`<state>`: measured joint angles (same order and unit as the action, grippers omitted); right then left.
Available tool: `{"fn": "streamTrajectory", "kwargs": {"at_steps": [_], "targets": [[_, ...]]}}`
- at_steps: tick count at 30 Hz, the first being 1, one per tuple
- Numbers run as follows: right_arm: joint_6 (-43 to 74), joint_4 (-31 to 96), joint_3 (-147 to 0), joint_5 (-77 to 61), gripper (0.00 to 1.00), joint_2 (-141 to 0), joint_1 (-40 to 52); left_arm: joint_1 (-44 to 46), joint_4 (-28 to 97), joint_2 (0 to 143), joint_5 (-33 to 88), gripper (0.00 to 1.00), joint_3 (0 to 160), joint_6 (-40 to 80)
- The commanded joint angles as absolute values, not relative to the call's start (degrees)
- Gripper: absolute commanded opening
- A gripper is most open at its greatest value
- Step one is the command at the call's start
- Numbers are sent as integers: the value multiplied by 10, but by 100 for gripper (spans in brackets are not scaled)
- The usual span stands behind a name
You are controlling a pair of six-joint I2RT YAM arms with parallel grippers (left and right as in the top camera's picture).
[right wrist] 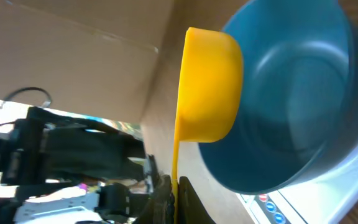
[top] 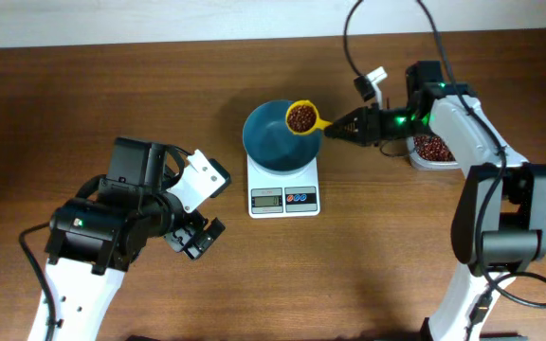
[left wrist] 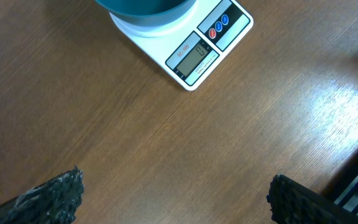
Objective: Scoop item into bowl and weigh 50g on scale
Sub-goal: 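Carry the filled scoop over the teal bowl on the scale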
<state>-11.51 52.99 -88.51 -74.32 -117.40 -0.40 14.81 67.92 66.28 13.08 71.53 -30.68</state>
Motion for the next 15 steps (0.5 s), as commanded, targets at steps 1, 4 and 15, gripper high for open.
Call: {"fn": "streamTrajectory", "kwargs": {"at_steps": [1,4,15], "targets": [[-115,523,-896,-673,4,-1177,10,145,678,667,131,99,726,-318],[-115,513,-896,-657,4,-1177,15,145,678,667,131,99,726,-318],[-117,509,-944,-618,4,-1177,43,145,678,667,131,99,726,-318]]}}
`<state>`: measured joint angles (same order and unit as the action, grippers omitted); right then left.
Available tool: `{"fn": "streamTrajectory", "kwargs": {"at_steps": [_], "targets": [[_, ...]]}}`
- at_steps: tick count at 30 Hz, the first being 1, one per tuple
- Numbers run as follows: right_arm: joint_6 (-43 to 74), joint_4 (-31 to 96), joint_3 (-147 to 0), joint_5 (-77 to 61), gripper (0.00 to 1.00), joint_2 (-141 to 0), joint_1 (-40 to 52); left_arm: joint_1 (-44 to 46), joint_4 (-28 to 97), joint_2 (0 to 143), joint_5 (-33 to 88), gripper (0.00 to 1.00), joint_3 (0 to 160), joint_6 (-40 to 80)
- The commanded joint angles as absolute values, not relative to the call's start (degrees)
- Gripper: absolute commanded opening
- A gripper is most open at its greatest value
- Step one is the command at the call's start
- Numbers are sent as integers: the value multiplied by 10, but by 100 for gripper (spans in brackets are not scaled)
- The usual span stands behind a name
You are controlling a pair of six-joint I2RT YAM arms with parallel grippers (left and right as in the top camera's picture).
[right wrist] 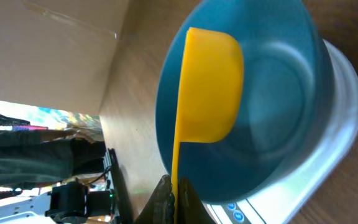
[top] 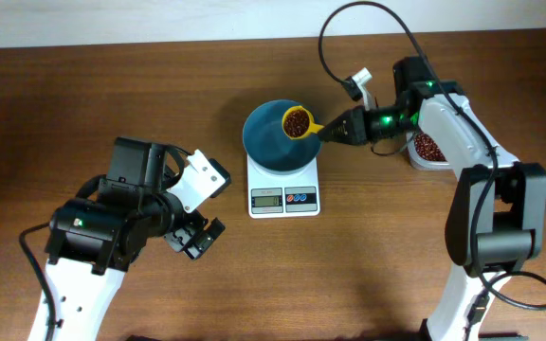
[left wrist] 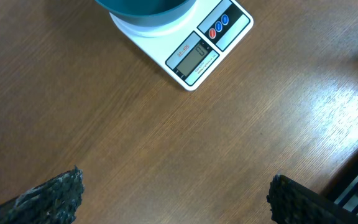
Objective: Scoop item into bowl and weigh 50g on scale
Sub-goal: 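Carry the filled scoop over the teal bowl on the scale, then tilt the scoop with the right gripper to pour beans into the bowl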
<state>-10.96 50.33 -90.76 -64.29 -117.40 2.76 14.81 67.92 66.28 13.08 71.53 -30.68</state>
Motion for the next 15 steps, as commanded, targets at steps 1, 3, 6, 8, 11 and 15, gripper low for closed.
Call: {"fn": "streamTrajectory", "kwargs": {"at_steps": [1,3,6,8,11,15], "targets": [[-117,517,-953,-599,4,-1177,46,145,678,667,131,99,726,-318],[-117,534,-971,-543,4,-1176,57,145,678,667,131,99,726,-318],[-120,542,-978,-491,4,-1174,68,145,678,667,131,99,726,-318],[-122,543,-978,-484,4,-1172,75,145,678,667,131,99,726,-318],[-122,542,-978,-450,4,-1163,87,145,678,667,131,99,726,-318],[-126,542,-978,-421,4,-1147,101,145,678,667,131,99,726,-318]]}}
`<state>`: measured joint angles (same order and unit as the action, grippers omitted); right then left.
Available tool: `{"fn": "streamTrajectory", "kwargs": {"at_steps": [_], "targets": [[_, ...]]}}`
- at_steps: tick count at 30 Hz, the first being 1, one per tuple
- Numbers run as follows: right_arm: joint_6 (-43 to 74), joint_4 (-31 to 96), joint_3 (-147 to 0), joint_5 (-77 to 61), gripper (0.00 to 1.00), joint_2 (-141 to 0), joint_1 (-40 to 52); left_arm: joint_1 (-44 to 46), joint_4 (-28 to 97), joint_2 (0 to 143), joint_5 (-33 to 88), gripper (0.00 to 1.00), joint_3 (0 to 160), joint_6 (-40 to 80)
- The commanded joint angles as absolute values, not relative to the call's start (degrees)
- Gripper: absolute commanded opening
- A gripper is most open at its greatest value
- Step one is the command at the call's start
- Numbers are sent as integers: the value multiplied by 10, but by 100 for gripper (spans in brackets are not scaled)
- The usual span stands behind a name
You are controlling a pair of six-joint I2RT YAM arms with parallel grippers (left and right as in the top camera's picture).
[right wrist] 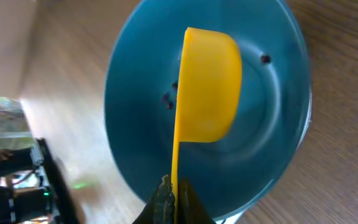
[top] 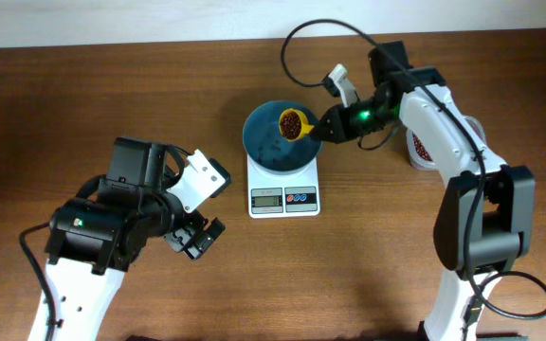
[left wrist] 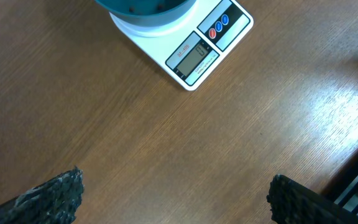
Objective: Scoop item into bowl and weigh 50g on scale
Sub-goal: 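Tilt the scoop with the right gripper to pour beans into the bowl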
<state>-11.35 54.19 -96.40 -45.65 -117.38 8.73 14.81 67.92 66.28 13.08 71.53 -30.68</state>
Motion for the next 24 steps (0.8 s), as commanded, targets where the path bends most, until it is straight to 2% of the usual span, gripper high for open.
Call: {"fn": "streamTrajectory", "kwargs": {"at_steps": [1,10,24], "targets": [[-126,542,-978,-411,4,-1141,103,145,678,667,131,99,726,-318],[-126,542,-978,-314,4,-1101,129,145,678,667,131,99,726,-318],[-130,543,-978,-282,4,-1090,149,145,678,667,131,99,726,-318]]}}
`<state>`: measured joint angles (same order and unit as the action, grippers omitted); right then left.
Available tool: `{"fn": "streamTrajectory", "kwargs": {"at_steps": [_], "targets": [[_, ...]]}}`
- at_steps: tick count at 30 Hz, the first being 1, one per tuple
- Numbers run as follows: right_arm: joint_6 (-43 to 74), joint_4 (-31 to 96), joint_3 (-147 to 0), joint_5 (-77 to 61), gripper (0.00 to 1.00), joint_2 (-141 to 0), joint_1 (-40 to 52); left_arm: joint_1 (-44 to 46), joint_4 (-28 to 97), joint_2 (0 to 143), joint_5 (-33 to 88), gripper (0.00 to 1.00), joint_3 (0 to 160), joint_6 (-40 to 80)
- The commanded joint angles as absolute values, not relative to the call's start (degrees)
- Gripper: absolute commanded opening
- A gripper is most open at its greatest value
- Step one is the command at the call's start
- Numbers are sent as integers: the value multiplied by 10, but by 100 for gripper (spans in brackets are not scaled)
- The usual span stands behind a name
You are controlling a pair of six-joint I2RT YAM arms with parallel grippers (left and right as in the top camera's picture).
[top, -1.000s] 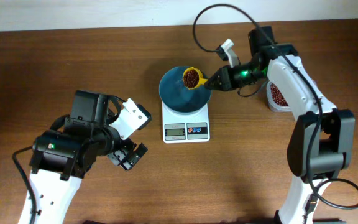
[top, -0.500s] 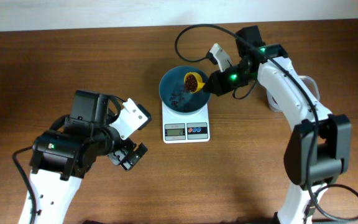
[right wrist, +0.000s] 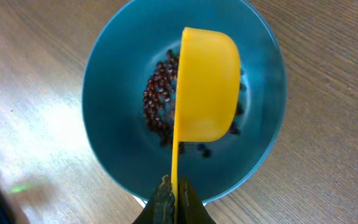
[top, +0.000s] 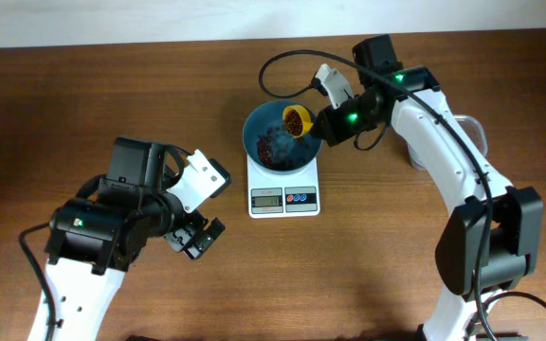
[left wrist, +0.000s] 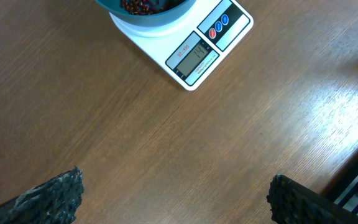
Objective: Scoop item into bowl and weigh 50g on scale
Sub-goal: 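Tilt the scoop with the right gripper to pour beans into the bowl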
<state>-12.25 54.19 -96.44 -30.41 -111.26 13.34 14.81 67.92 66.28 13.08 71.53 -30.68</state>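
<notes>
A blue bowl [top: 265, 131] stands on the white scale [top: 283, 196], with dark red beans [top: 275, 148] heaped in it. My right gripper [right wrist: 173, 196] is shut on the thin handle of a yellow scoop [right wrist: 206, 84], held tipped over the bowl [right wrist: 117, 81]; a few beans still show in the scoop [top: 296, 120] from overhead. The beans [right wrist: 159, 99] lie left of the scoop in the right wrist view. My left gripper [left wrist: 173, 193] stands open over bare table, well short of the scale [left wrist: 199, 50].
A clear container [top: 415, 154] peeks out behind the right arm, at the right of the scale. The scale's display [top: 267, 199] and buttons face the table's front. The left arm's bulk [top: 112, 223] fills the lower left.
The right arm has swung further left and the scoop is tipped more. A heap of beans now lies in the bowl, where only a few lay before. The left arm is unmoved.
The full scoop was held at the bowl's right rim over an empty bowl. It then sat further over the bowl. Then it was tilted, with the first few beans in the bowl. Now most of the beans lie in the bowl.
</notes>
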Motion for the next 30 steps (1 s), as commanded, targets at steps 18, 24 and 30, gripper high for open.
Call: {"fn": "streamTrajectory", "kwargs": {"at_steps": [18,24,30], "targets": [[-128,555,-980,-193,4,-1067,195,145,678,667,131,99,726,-318],[-128,551,-980,-193,4,-1067,195,145,678,667,131,99,726,-318],[-126,553,-980,-205,4,-1067,195,145,678,667,131,99,726,-318]]}}
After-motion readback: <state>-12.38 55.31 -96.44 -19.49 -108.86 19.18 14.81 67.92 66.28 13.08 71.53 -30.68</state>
